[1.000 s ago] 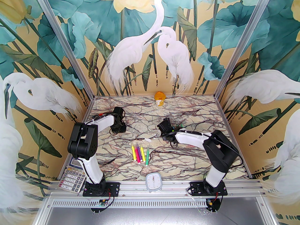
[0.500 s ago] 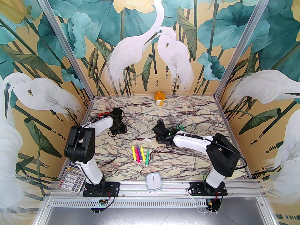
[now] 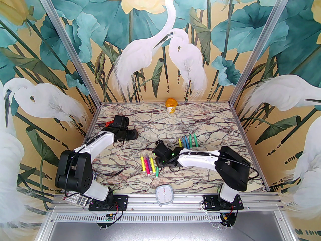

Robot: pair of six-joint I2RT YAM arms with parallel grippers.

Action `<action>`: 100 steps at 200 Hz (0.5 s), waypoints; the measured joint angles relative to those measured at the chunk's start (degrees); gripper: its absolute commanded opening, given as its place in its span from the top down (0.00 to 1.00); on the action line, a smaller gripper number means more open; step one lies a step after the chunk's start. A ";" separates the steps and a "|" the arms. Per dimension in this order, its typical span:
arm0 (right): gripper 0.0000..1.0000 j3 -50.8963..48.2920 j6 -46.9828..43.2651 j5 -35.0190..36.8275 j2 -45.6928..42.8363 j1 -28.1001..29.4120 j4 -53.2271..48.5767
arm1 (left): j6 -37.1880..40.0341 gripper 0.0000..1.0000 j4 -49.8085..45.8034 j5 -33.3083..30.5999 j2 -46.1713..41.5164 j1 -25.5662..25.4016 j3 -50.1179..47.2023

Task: Open the pen caps

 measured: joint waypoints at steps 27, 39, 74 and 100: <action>0.52 0.72 1.16 -1.07 0.81 0.70 -0.42 | -0.04 0.31 2.38 1.22 -0.33 0.00 -0.85; 0.52 1.46 1.49 -1.42 1.33 0.94 -0.46 | -0.04 0.31 3.43 1.42 -0.55 0.00 -1.38; 0.54 3.65 2.27 -2.10 3.67 1.62 -1.09 | -0.07 0.30 4.48 1.66 -0.72 0.00 -2.08; 0.59 5.35 2.69 -2.08 5.79 2.16 -2.71 | -0.04 0.30 5.07 1.77 -0.72 0.00 -2.14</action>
